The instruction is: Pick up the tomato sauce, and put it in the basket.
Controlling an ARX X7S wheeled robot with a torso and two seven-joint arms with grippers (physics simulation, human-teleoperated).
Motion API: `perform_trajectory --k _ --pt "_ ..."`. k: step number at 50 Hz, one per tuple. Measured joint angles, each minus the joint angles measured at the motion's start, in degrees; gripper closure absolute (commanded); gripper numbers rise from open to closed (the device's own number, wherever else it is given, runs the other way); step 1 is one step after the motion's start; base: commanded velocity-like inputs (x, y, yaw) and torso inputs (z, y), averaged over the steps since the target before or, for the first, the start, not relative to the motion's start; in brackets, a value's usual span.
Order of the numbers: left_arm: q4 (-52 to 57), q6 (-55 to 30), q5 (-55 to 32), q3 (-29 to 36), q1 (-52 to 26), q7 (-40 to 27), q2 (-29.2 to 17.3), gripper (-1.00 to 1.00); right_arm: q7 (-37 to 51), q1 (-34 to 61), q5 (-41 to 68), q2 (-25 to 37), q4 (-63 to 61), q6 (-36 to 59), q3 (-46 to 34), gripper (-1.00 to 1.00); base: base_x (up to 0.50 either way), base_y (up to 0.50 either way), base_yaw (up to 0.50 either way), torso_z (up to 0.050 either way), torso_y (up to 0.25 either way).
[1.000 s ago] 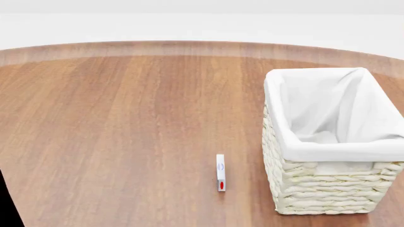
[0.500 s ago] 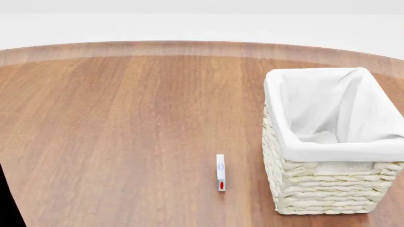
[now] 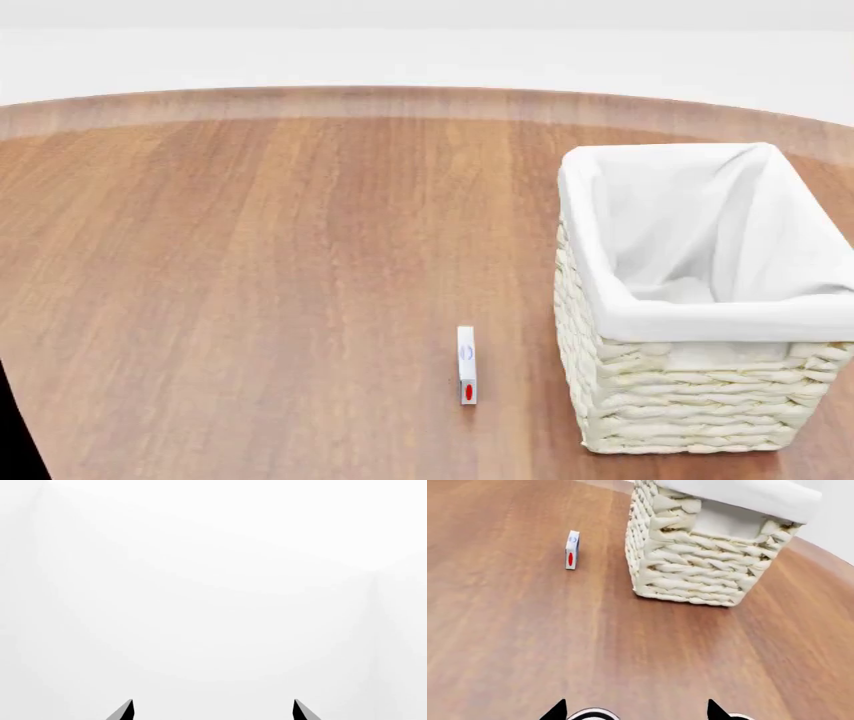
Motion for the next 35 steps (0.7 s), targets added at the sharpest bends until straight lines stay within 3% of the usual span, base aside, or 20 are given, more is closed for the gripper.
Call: perform_trajectory --k 35 --pt "0.42 -0.8 1.6 0.54 -0.58 -1.04 -1.23 -1.0 -1.24 2.31 2.16 -0.39 5.19 -4.51 -1.71 -1.0 0.0 0.0 0.0 0.0 0.0"
